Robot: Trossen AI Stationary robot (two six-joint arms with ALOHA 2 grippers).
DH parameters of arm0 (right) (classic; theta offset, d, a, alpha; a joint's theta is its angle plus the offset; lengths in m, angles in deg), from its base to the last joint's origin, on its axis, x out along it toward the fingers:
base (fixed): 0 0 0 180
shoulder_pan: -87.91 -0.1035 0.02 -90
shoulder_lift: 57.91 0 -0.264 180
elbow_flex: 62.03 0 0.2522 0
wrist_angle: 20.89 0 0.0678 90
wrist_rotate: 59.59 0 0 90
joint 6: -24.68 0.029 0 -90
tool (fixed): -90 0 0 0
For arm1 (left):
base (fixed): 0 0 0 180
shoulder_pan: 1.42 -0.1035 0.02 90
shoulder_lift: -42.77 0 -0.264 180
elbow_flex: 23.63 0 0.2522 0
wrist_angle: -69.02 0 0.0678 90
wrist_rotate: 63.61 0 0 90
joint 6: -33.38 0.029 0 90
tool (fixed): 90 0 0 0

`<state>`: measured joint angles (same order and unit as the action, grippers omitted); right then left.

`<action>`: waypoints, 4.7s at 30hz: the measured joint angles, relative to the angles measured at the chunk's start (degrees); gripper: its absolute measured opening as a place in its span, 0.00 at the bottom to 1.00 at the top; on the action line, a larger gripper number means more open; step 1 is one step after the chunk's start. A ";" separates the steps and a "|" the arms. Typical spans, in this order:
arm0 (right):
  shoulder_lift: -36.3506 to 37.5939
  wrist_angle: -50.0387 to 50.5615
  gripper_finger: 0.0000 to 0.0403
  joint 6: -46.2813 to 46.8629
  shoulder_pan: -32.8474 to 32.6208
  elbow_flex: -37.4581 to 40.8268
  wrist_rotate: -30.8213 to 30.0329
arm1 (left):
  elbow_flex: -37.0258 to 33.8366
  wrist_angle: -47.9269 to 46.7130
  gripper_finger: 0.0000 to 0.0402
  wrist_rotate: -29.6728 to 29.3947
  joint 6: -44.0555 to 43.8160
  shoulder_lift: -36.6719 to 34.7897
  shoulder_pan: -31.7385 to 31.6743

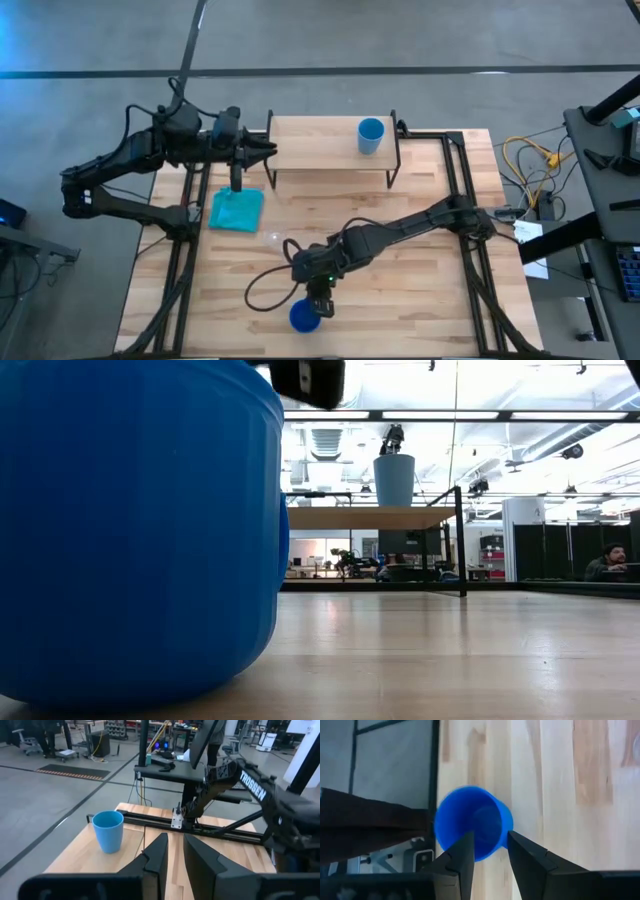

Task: Stack small to large cups/mugs on shelf
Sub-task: Put the blue mug on the shelf

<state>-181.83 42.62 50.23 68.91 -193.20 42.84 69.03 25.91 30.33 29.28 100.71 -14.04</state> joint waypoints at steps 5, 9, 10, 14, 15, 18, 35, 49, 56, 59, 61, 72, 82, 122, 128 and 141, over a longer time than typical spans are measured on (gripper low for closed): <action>-0.04 -3.87 0.28 1.10 0.00 3.33 0.32 | 0.00 1.30 0.12 0.03 0.00 0.00 0.00; -0.04 -8.05 0.28 1.71 0.00 5.46 2.00 | 0.00 1.50 0.12 0.05 0.00 0.00 0.00; -0.04 -9.12 0.28 1.83 0.00 5.97 2.08 | 0.00 1.51 0.12 0.07 0.00 0.00 0.00; -0.04 -12.14 0.28 2.97 0.00 8.47 2.76 | 0.00 1.49 0.12 0.09 0.00 0.00 0.00; -0.04 -12.39 0.28 3.23 0.00 9.05 2.79 | 0.00 1.49 0.12 0.09 0.02 0.00 0.00; -0.04 -12.84 0.28 3.42 0.00 10.65 2.79 | 0.00 1.49 0.12 0.11 0.00 0.00 0.00; -0.02 -17.39 0.28 3.57 0.00 14.59 2.94 | 0.00 1.49 0.12 0.16 0.02 0.09 0.02; -0.02 -18.91 0.25 3.80 0.07 16.60 2.55 | 0.00 1.49 0.12 0.16 0.04 0.11 0.01; -0.02 -18.88 0.21 3.45 0.20 16.70 2.52 | 0.00 1.55 0.12 0.16 0.04 0.11 0.01; -0.02 -19.20 0.21 2.68 0.28 16.70 2.52 | 0.00 2.04 0.12 0.16 0.04 0.11 0.02; -0.02 -19.62 0.22 2.54 0.43 16.70 2.50 | 0.00 2.06 0.12 0.16 0.04 0.11 0.01; 0.00 -23.29 0.24 0.89 1.05 16.73 2.46 | 0.00 1.99 0.12 0.16 0.04 0.11 0.00; 0.02 -23.17 0.25 0.80 1.03 17.41 2.50 | 0.00 1.99 0.12 0.16 0.48 0.11 0.00; 0.52 -20.67 0.02 2.16 2.43 14.60 2.54 | 0.00 1.78 0.12 0.14 3.35 0.12 0.00; 0.55 -6.64 0.02 -4.81 4.15 4.46 1.33 | 0.00 1.69 0.12 0.11 3.34 0.13 0.00; 0.55 23.78 0.02 -15.55 11.79 -17.62 -10.16 | 0.00 0.85 0.12 -10.00 3.57 0.17 -0.17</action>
<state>-181.28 66.40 34.69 80.69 -210.82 32.68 69.03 26.76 20.32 32.85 100.88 -14.21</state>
